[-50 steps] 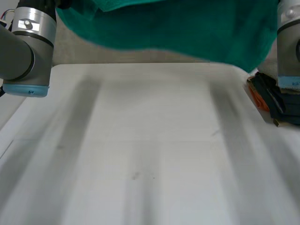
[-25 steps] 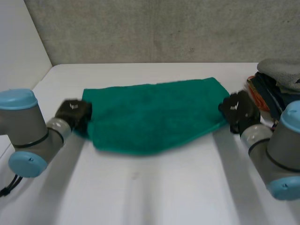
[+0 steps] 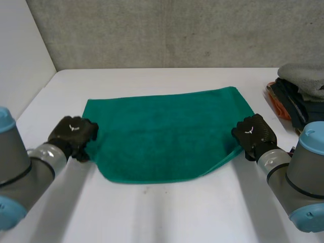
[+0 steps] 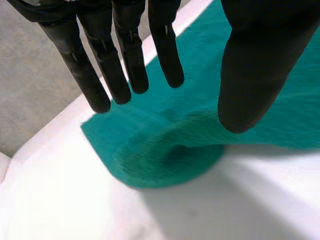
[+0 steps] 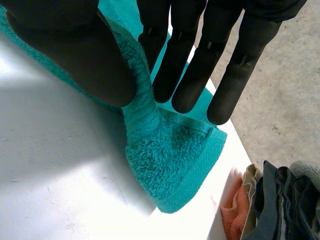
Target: Fold the laundry.
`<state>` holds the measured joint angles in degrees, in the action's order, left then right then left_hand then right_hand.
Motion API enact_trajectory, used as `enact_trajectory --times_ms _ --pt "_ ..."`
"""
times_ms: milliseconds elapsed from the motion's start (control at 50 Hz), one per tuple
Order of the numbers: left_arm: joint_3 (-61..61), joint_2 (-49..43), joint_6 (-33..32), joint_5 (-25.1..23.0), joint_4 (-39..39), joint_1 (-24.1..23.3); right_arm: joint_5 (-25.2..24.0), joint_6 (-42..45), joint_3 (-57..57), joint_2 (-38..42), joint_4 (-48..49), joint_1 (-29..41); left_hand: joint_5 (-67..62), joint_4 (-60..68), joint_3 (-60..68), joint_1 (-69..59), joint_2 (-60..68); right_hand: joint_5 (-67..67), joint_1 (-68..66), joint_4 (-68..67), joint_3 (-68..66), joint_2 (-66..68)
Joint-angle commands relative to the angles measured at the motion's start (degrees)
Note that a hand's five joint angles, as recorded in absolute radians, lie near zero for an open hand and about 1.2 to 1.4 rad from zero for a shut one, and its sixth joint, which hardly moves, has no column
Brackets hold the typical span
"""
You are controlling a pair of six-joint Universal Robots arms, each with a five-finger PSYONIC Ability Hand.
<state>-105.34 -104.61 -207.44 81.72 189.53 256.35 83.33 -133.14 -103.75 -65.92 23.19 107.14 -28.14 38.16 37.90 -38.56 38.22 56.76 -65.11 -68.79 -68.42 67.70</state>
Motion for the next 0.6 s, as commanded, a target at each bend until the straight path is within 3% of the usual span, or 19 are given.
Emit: enact_trajectory --times_ms 20,120,320,600 --pt "-4.9 1.1 -0.2 0.1 -1.3 -1.1 0.0 0.0 0.0 0.0 -0.1 0.0 -15.1 15.1 15.4 -14.7 15.0 13.2 -14.9 -11.2 -11.6 12.3" --pt "-4.4 -1.7 -0.2 -0.2 -1.8 -1.1 0.0 0.0 0.0 0.0 -0.1 -0.1 -14.1 14.1 14.4 -13.7 14.1 13.2 -14.9 -11.2 -11.6 12.3" --pt "2.4 -9.4 -0.4 -0.1 -0.6 -1.6 0.0 0.1 -0.3 0.1 -0.1 -0.2 1.5 -1.5 -1.3 1.9 -1.6 13.2 -14.9 -11.2 -11.6 12.3" --pt "13.9 -17.1 -0.5 0.6 2.4 -6.1 -0.1 0.2 -0.8 0.1 -0.1 -0.2 1.0 -1.0 -0.8 1.4 -1.1 13.2 -14.9 -11.2 -11.6 12.3"
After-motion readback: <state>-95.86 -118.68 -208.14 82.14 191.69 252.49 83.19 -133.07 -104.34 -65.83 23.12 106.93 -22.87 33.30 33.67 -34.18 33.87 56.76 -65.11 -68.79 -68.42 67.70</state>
